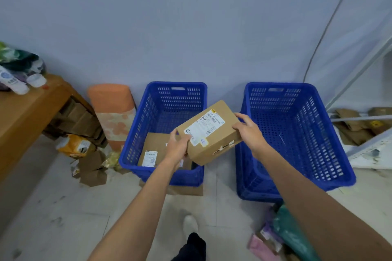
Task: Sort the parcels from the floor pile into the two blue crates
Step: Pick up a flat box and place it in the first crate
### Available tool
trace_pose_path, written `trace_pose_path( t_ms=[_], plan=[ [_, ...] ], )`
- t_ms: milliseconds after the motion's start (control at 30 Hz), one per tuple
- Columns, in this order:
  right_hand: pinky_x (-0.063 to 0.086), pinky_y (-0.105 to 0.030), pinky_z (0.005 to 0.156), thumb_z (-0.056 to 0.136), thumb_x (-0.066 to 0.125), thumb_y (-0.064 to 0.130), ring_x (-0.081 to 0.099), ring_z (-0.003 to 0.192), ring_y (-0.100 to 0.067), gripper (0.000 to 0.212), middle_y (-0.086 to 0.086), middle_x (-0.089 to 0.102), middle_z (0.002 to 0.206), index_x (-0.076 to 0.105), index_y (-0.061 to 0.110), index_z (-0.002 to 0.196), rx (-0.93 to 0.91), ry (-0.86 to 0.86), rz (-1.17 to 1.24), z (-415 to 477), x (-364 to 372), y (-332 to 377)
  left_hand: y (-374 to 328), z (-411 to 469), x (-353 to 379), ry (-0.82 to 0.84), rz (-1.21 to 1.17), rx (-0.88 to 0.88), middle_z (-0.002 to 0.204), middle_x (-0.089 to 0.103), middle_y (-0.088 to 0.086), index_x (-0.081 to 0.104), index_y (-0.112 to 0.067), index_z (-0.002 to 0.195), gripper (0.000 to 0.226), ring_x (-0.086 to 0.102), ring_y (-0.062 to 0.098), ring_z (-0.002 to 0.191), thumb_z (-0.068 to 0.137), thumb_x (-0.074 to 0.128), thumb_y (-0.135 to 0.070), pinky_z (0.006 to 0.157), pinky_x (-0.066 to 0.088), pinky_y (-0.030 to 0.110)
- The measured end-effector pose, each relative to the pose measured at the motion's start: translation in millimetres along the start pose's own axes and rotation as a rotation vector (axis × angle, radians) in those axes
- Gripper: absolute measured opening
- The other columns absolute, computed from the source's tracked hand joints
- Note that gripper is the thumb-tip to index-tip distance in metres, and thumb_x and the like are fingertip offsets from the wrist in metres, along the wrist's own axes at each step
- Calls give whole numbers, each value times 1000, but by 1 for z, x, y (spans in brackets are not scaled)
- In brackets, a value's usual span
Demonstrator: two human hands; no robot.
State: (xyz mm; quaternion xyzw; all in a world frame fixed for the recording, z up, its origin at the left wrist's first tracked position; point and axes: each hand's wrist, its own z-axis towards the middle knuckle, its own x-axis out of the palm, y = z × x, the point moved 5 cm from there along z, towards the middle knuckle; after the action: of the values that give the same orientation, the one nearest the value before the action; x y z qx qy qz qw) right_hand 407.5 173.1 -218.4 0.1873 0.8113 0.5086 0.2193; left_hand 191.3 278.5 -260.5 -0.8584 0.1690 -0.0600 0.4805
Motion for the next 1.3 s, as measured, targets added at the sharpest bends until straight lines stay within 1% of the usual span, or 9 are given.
trace_pose_path(
  t_ms=[133, 267, 333, 467, 600, 733, 900, 1100, 1300],
  plan=[
    [39, -31, 89, 100, 46, 26, 49, 118, -15, 39, 5, 52, 131, 50, 36, 137, -10, -29, -69, 44, 31, 19, -21, 59, -25, 55, 12, -74, 122, 63, 2, 20, -39, 156, 74, 67, 23, 102, 97, 63, -33, 71, 61, 38],
    [36, -29, 97, 99, 51, 32, 42, 124, -10, 53, 13, 43, 136, 36, 33, 149, -23, -31, -103, 85, 58, 39, -40, 112, -44, 57, 41, -54, 124, 64, 10, 45, -23, 129, 41, 70, 26, 100, 96, 64, -37, 60, 60, 32],
    [39, -27, 95, 96, 55, 31, 45, 124, -12, 59, 11, 45, 134, 31, 26, 150, -4, -57, -127, 106, 68, 43, -45, 133, -48, 43, 39, -59, 119, 64, 8, 45, -19, 125, 39, 71, 26, 98, 95, 65, -35, 60, 60, 31],
    [45, -20, 76, 93, 58, 27, 54, 109, -10, 41, 7, 53, 123, 49, 21, 132, -53, -64, -171, 162, 88, 55, -47, 172, -51, 23, 13, -108, 120, 62, 10, 41, -15, 124, 45, 69, 24, 103, 93, 69, -33, 73, 62, 34],
    [55, -31, 81, 90, 55, 37, 57, 110, -15, 45, 5, 53, 128, 48, 28, 134, -10, 79, -203, 220, 117, 60, -48, 206, -59, -51, -1, -174, 123, 62, 13, 41, -10, 126, 49, 70, 23, 103, 92, 71, -27, 80, 63, 37],
    [54, -40, 91, 92, 53, 35, 57, 109, -17, 48, 5, 53, 127, 43, 37, 139, 35, 238, -218, 268, 154, 60, -56, 234, -76, -165, 34, -211, 104, 68, 7, 52, -12, 104, 18, 69, 14, 84, 95, 66, -18, 70, 61, 28],
    [49, -46, 102, 89, 53, 35, 56, 114, -18, 60, 8, 53, 129, 34, 42, 145, 129, 343, -227, 319, 198, 51, -63, 276, -103, -250, 41, -218, 128, 61, 5, 40, -14, 139, 51, 65, 18, 103, 95, 65, -20, 89, 56, 37],
    [47, -48, 104, 92, 53, 31, 53, 118, -21, 66, 8, 50, 133, 25, 39, 151, 180, 359, -274, 373, 235, 30, -73, 336, -120, -263, 90, -200, 126, 57, -1, 35, -20, 149, 57, 60, 21, 110, 98, 60, -22, 88, 55, 39],
    [48, -43, 102, 89, 54, 36, 55, 109, -12, 65, 16, 54, 116, 31, 34, 150, 299, 316, -294, 423, 262, -40, -45, 430, -139, -179, 433, -214, 126, 61, 0, 26, -25, 152, 70, 61, 24, 109, 91, 58, -32, 95, 53, 49]
  ],
)
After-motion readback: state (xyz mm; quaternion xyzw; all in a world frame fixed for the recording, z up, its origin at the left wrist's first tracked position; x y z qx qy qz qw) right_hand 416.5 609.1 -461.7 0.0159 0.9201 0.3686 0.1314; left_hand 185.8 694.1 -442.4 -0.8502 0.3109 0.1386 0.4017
